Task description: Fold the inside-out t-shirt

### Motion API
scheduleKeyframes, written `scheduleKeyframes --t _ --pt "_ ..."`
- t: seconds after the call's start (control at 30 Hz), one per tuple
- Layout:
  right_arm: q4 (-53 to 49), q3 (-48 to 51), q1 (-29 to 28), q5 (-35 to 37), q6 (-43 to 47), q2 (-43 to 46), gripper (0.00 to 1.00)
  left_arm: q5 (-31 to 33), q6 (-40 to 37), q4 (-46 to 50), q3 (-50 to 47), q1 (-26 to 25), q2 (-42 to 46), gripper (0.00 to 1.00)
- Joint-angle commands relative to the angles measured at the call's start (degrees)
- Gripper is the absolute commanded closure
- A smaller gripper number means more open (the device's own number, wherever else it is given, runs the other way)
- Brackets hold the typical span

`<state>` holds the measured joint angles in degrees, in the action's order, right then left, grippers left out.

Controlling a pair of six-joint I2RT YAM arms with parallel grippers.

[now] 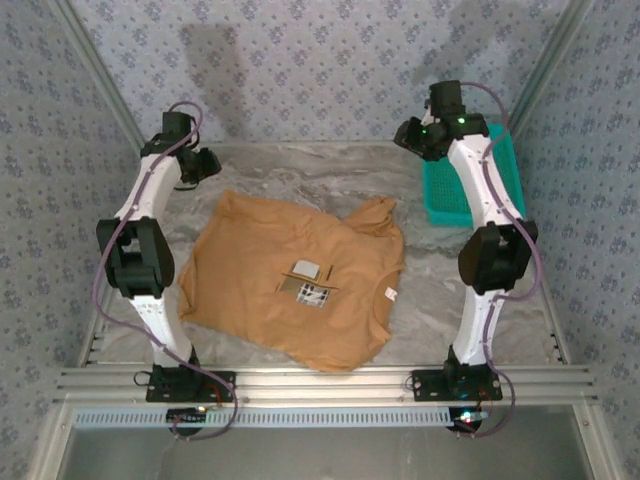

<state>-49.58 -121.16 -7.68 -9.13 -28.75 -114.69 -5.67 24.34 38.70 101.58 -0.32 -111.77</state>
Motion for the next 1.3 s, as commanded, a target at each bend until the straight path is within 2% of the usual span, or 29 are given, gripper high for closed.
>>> scheduleKeyframes --t 0.0,0.1,0.23,0.33,0.4,0.53,0.63,0.77,0.93,1.07,1.17,1.27 --pt "-6.2 -1.2 -2.1 5.9 2.9 3.0 0.52 3.5 3.8 -2.1 -5.1 -0.1 6.6 0.65" --pt "-0.9 10.9 -5.0 6.1 2.7 9.0 0.52 2.3 5.4 -6.0 -16.2 -2.6 14.2 0.64" --pt "5.7 28.9 -10.0 3.8 0.0 14.1 0.56 -3.5 8.5 -12.8 -32.5 -7.7 23.1 0.62" --pt "9.7 41.7 -14.6 0.8 -2.4 15.0 0.69 -8.3 10.7 -16.8 -42.9 -11.3 26.7 0.62" --pt "12.0 48.2 -18.6 1.5 -4.7 16.3 0.70 -9.9 11.1 -17.7 -47.7 -12.8 28.4 0.63" --pt "14.0 57.2 -24.8 3.8 -8.9 17.8 0.69 -9.8 11.9 -19.5 -54.9 -13.4 32.0 0.63" --pt "14.9 59.7 -25.6 3.6 -10.0 15.4 0.69 -7.5 11.9 -21.7 -57.1 -12.8 31.0 0.63" --pt "14.8 54.6 -21.6 4.5 -7.8 6.9 0.70 -6.0 11.9 -25.8 -55.2 -12.3 24.7 0.63" --pt "10.0 33.9 -13.2 4.0 -0.8 -8.7 0.73 -1.3 9.5 -31.7 -48.2 -11.4 14.3 0.64" --pt "2.8 15.9 -10.2 4.4 2.3 -17.4 0.74 -0.9 6.2 -30.5 -39.8 -10.4 8.4 0.64" --pt "-1.6 9.3 -9.9 6.2 5.0 -16.7 0.69 0.6 4.7 -27.2 -36.7 -10.3 11.0 0.64" --pt "-2.3 15.3 -10.8 7.3 6.2 -8.5 0.64 4.9 3.9 -22.4 -37.8 -10.4 17.6 0.64"
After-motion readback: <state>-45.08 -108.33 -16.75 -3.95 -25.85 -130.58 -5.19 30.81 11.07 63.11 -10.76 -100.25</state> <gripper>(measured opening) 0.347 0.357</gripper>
